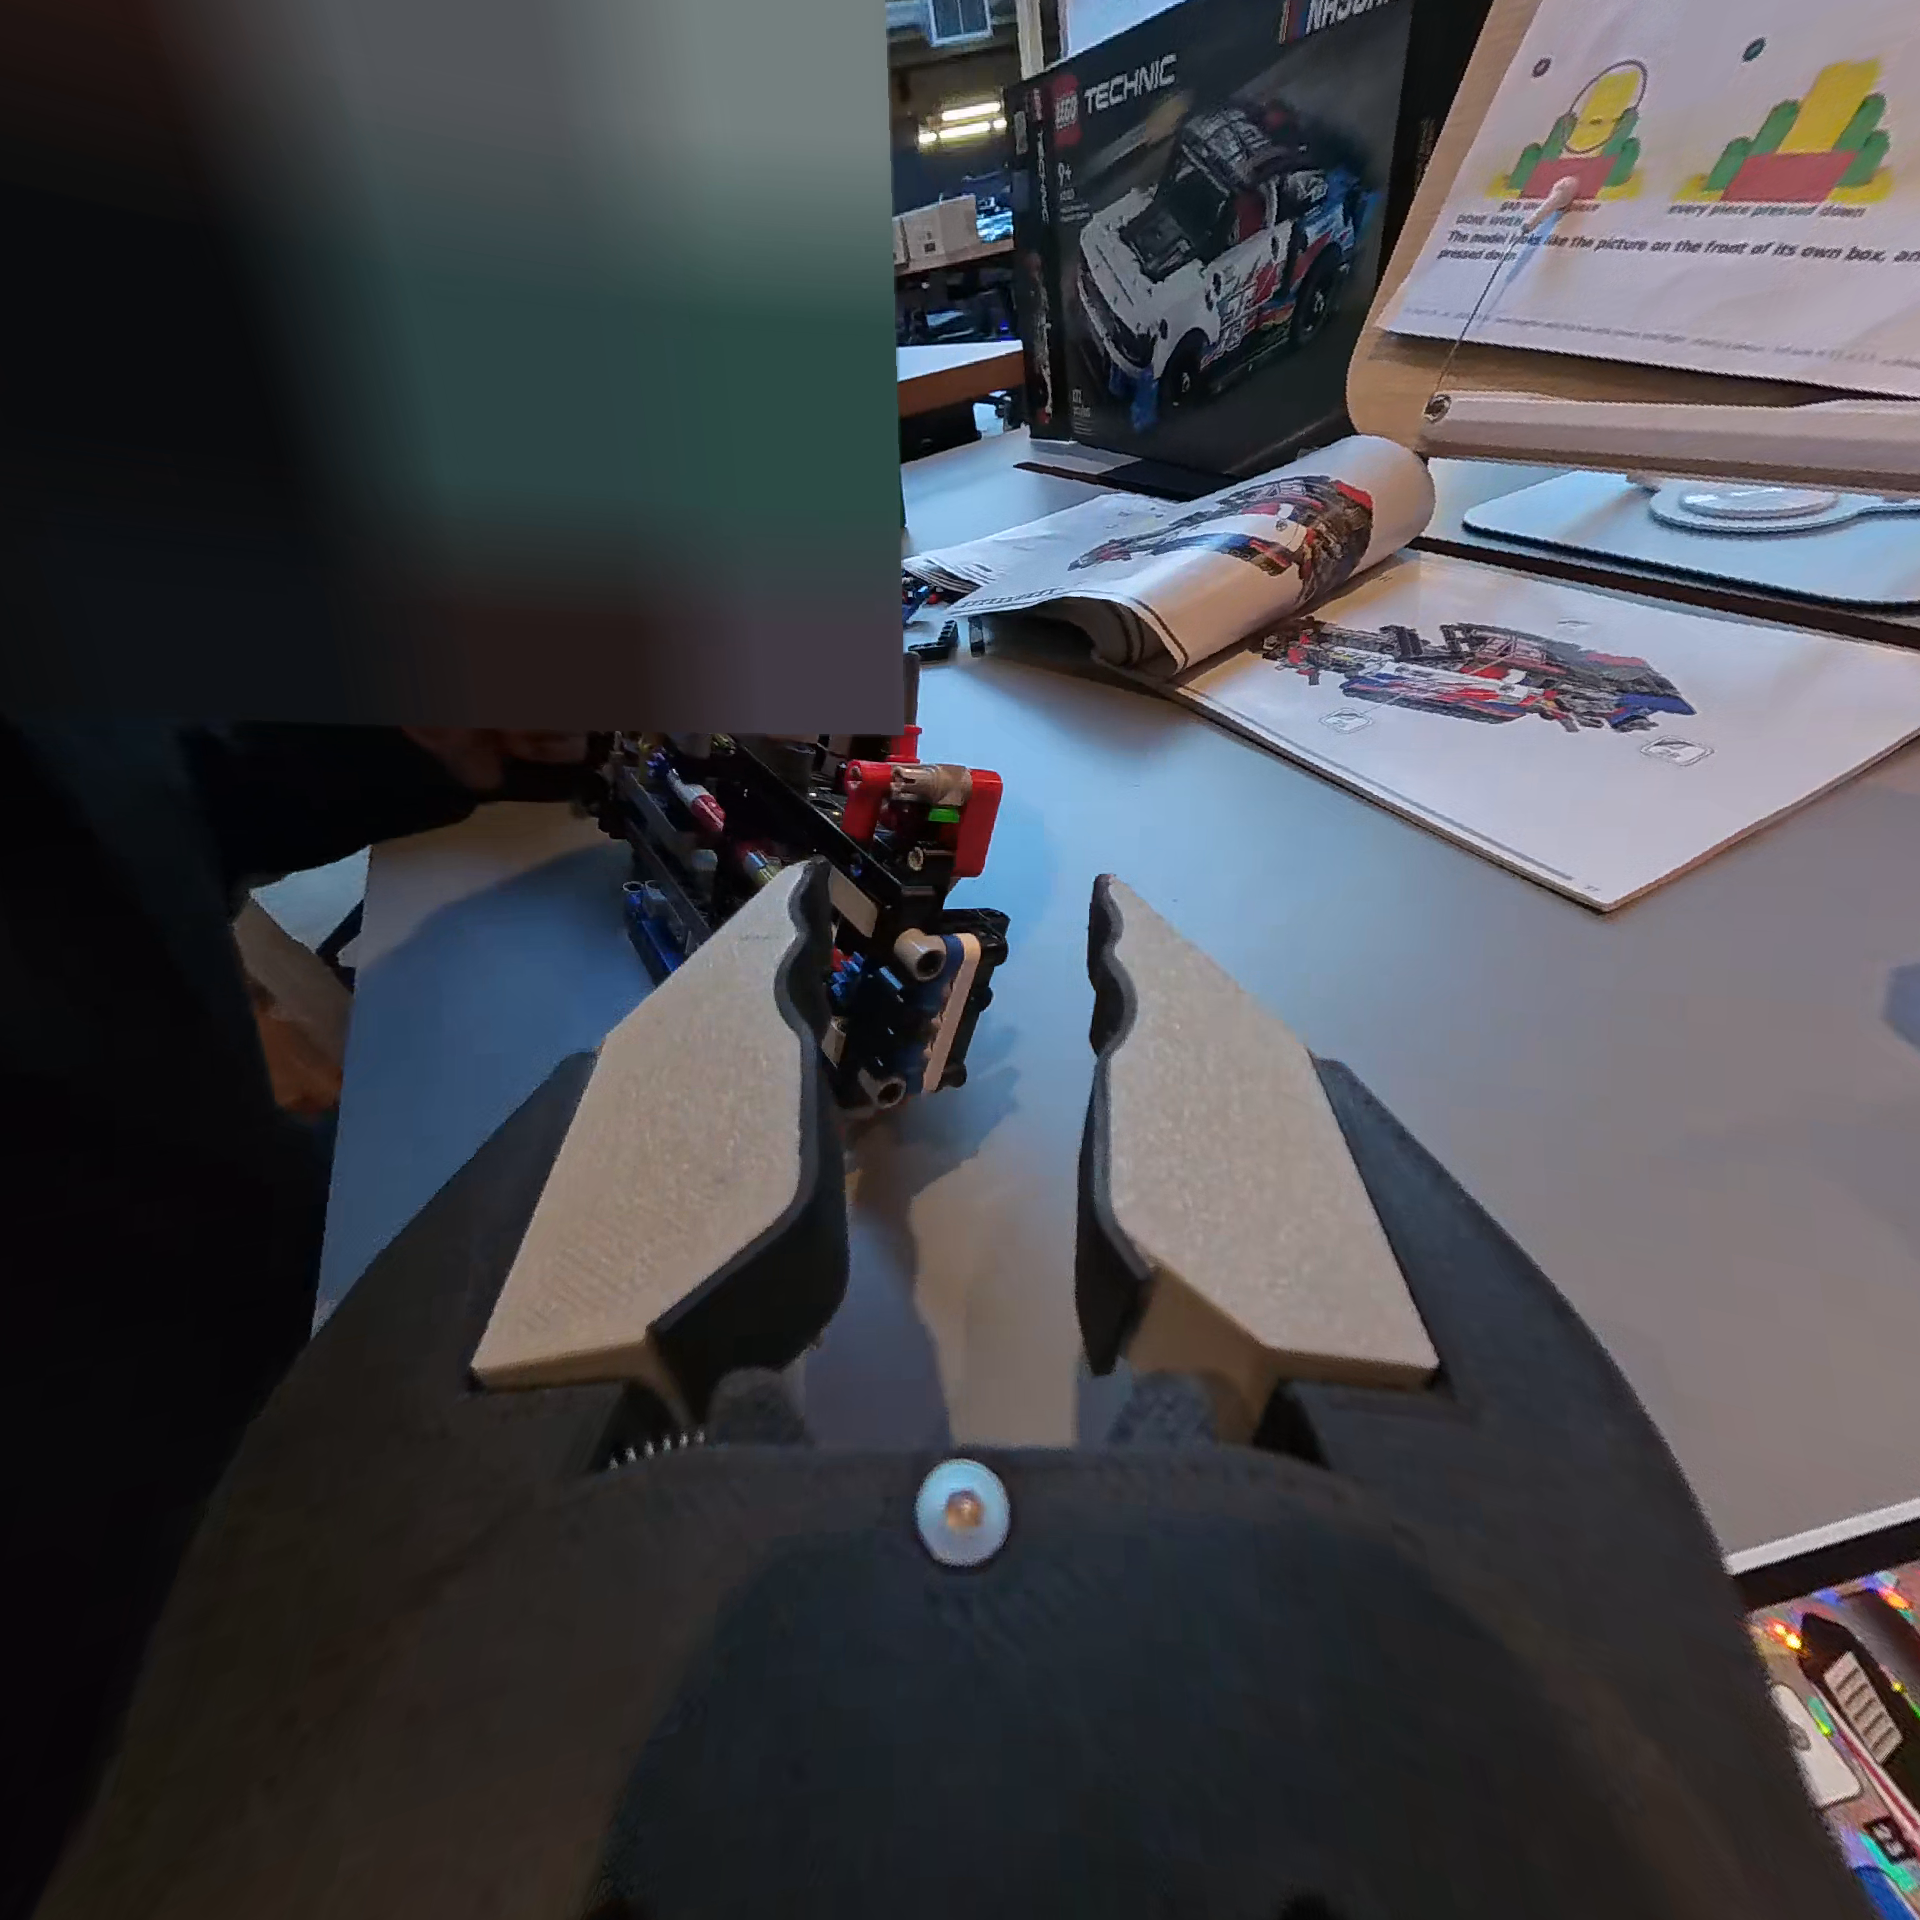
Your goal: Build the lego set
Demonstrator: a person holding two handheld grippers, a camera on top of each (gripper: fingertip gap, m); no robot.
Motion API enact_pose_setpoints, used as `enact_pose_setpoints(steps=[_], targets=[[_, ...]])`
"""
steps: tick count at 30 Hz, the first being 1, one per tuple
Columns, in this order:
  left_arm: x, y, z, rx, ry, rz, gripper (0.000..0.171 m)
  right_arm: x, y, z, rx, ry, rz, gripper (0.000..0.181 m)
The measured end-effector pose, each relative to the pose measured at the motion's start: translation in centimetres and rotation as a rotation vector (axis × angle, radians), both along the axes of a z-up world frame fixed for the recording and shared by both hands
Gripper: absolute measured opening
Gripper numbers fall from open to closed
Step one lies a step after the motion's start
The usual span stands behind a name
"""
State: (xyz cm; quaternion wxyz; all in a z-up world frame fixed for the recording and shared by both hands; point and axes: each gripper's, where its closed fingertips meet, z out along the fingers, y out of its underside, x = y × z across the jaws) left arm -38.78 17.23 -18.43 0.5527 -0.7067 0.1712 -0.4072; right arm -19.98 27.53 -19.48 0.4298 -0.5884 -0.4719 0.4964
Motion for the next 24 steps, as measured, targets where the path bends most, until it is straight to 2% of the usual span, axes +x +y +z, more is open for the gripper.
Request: enact_pose_setpoints(steps=[24], targets=[[-0.12, 0.10, 0.06, 0.026, 0.032, 0.039, 0.066, 0.22, 0.40, 0.10, 0.119, -0.026, -0.062, 0.045]])
